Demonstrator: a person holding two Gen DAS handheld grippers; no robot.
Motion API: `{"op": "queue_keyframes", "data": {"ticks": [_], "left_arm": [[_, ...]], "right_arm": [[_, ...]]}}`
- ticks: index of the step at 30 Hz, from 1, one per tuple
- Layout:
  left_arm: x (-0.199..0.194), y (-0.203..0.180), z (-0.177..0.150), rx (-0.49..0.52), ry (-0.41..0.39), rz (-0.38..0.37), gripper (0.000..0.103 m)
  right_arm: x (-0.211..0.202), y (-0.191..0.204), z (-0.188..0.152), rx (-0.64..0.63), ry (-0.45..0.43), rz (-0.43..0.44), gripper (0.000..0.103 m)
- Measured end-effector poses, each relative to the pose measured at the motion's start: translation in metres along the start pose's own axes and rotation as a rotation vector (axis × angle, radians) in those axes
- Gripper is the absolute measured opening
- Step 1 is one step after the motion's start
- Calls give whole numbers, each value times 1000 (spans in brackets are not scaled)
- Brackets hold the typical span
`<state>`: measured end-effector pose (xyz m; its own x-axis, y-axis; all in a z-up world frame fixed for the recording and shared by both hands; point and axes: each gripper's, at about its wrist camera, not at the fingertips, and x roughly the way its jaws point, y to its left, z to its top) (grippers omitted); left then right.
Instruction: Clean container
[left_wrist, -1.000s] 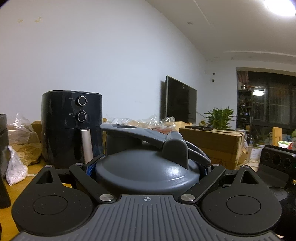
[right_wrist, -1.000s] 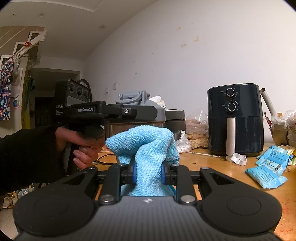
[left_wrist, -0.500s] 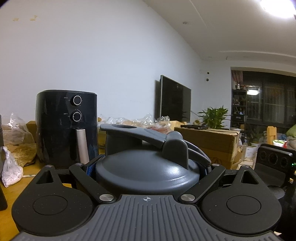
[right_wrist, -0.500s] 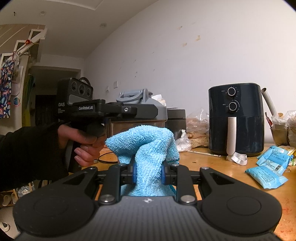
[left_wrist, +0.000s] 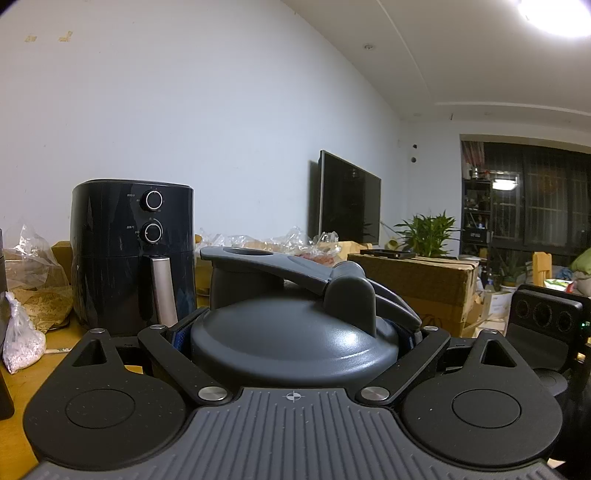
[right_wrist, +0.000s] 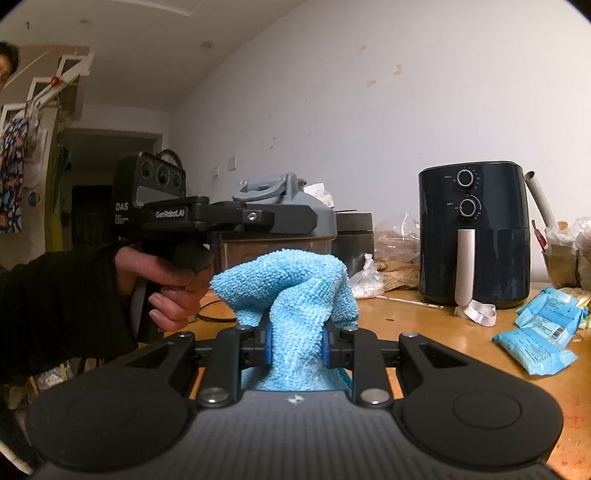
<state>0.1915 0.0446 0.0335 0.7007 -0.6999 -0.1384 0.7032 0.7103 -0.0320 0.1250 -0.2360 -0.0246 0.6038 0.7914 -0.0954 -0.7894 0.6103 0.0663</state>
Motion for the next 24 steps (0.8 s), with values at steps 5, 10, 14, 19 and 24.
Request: {"op": "queue_keyframes", "data": {"ticks": [5,10,14,19,24], "left_arm": [[-1,-1,0,-1,-1,1,95],[-1,-1,-1,-1,-1,1,95],[-1,-2,-1,-2,-3,1,95],[-1,-2,-1,-3,-3,1,95],[0,-4,-1,-4,-2,1,95]], "right_arm": [[9,3,5,-4,29,4,23],[14,5,16,-21,18,17,23],[18,6,22,-42,26,17,22],[19,6,26,-54,39,12,22],[22,2,29,-48,60,27,23]]}}
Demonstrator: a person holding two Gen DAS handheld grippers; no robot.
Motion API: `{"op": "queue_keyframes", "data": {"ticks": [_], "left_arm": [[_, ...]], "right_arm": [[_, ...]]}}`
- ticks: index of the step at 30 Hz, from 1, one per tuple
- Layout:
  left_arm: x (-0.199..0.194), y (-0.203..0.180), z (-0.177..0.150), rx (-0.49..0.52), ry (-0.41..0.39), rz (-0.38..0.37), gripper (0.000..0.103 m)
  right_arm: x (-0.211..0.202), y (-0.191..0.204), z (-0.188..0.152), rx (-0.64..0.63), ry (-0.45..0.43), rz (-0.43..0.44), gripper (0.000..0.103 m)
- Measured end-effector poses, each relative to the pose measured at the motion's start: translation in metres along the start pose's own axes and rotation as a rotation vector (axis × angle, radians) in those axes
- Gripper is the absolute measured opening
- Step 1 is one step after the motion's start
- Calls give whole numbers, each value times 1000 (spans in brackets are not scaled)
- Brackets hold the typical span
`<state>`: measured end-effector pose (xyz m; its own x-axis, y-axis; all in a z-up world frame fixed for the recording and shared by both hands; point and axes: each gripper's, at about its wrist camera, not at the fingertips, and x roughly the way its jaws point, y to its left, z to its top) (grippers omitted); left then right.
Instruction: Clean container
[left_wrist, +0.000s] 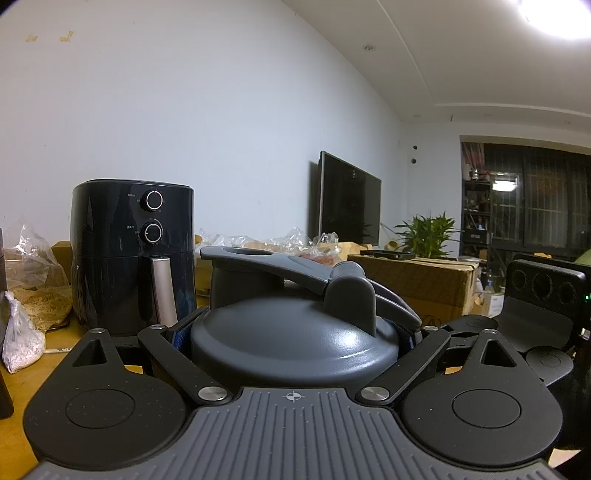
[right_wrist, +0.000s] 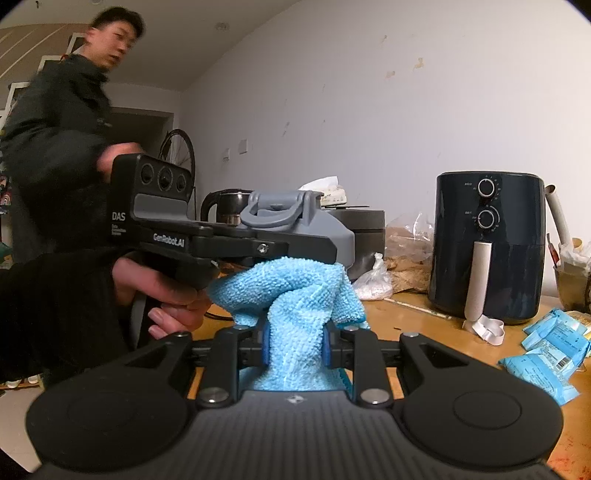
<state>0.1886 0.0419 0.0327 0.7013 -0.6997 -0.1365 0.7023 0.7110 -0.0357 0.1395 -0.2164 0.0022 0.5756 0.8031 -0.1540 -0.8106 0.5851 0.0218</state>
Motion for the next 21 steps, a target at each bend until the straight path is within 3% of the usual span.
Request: {"op": "queue_keyframes", "data": {"ticks": [21], "left_arm": [[5,-2,0,-3,-1,-1,95]], "right_arm": [[15,-1,4,-41,166,21,20]]}}
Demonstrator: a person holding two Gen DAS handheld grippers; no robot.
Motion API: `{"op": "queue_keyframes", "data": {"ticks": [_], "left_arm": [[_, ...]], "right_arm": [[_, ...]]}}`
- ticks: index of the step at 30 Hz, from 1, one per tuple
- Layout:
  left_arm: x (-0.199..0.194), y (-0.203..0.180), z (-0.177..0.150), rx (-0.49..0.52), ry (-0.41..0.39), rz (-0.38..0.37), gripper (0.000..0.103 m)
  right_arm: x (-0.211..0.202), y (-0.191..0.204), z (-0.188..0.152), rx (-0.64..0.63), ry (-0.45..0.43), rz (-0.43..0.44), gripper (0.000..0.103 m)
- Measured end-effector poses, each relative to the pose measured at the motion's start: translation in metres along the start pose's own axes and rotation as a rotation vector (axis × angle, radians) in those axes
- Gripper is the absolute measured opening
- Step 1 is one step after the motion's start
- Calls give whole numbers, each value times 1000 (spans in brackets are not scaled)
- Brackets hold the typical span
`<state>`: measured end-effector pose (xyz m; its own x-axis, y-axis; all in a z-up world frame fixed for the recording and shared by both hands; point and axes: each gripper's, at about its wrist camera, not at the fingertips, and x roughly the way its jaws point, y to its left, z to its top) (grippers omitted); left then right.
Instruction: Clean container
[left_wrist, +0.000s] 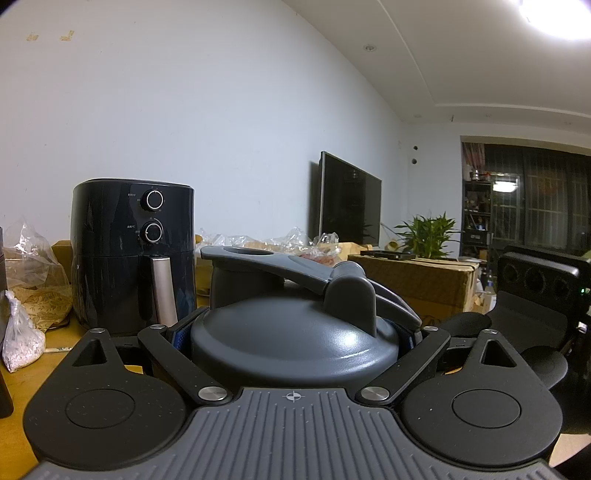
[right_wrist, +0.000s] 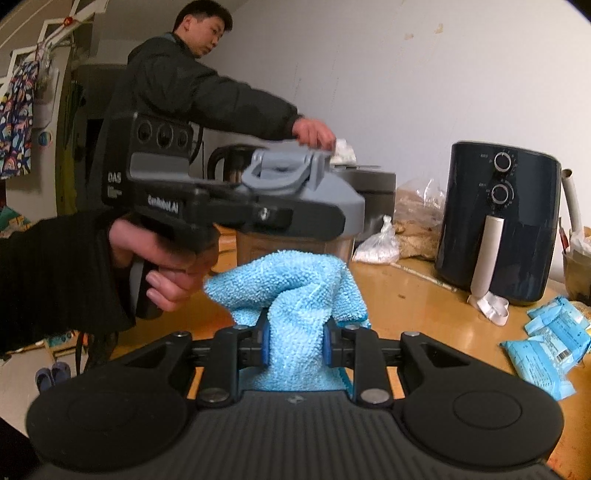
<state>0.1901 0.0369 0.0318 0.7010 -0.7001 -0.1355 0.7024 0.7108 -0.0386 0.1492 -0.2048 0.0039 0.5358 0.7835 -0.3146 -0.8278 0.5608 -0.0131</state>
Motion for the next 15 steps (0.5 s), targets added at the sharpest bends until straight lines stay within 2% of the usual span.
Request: {"op": "queue_keyframes", "data": {"ticks": [15], "left_arm": [[-1,4,-1,-2,-1,-1,95]], "right_arm": [[22,-1,-17,-1,134,26,21]]}}
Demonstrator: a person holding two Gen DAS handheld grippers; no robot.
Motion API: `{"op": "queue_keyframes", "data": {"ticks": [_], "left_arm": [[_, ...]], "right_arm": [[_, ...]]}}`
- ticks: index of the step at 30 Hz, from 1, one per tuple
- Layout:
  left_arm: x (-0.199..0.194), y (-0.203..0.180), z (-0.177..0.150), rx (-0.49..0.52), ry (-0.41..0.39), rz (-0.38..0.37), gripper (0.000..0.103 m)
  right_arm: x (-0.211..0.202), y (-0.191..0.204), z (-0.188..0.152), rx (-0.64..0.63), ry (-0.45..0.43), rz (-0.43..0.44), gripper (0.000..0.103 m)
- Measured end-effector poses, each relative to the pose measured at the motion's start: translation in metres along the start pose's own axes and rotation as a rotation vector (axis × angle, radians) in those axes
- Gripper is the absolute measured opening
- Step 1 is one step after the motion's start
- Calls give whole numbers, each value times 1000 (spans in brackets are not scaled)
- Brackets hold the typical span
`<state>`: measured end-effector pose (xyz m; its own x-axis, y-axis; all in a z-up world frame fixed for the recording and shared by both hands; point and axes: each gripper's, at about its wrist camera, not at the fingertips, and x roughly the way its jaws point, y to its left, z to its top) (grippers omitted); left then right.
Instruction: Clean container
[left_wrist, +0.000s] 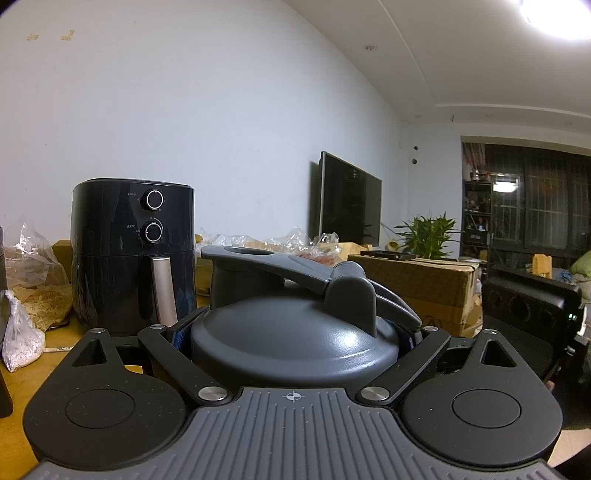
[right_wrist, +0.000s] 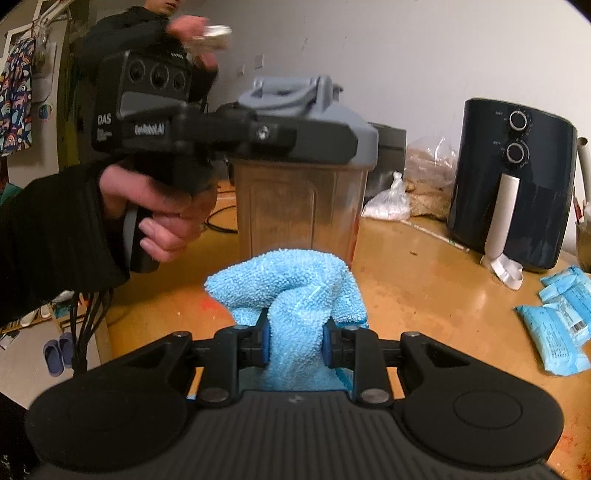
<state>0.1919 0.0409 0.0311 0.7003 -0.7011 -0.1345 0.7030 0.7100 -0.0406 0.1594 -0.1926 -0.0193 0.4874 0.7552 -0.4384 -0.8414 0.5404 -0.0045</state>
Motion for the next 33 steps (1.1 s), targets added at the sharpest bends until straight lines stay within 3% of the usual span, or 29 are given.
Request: {"op": "queue_keyframes", "data": {"ticks": [13,33], "left_arm": [[-1,2,0,-3,-3,-2,95],[-1,4,2,-9,-1,-6,95]], "right_arm": [[19,-3,-10,21,99,20,20],[14,-4,-10,31,70,21,20]]}}
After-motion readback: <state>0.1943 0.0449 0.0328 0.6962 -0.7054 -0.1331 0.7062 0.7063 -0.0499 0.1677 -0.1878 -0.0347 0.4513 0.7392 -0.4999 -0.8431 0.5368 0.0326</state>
